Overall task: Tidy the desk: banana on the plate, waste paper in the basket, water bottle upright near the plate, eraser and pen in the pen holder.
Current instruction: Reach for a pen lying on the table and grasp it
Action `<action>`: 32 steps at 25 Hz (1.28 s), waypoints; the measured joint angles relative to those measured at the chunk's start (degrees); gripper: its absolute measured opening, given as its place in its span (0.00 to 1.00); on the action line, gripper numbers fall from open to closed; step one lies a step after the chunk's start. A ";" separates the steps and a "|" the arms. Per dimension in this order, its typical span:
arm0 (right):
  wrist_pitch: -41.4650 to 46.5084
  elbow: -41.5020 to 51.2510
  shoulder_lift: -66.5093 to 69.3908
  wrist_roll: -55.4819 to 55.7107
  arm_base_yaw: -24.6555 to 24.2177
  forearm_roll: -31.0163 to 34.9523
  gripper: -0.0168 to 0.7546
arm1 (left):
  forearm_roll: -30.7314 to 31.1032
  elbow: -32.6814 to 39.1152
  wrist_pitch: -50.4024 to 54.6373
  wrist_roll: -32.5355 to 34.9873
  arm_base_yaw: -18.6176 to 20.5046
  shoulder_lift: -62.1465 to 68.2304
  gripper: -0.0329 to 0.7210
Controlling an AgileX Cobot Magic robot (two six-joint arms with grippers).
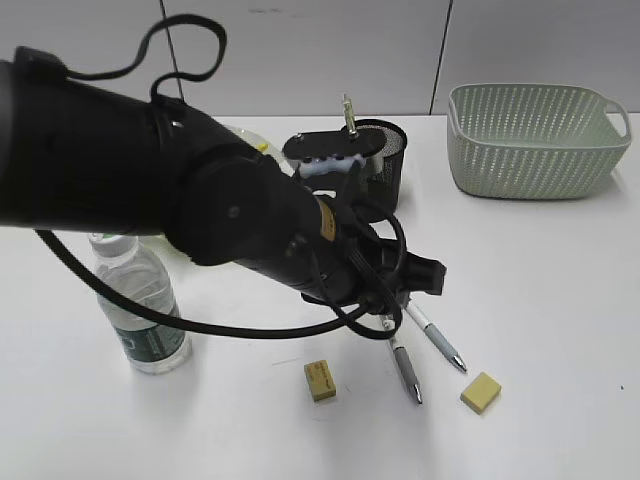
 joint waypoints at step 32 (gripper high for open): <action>0.01 0.00 0.00 -0.06 0.00 0.00 0.64 | 14.41 -30.81 24.99 -21.40 0.45 27.58 0.41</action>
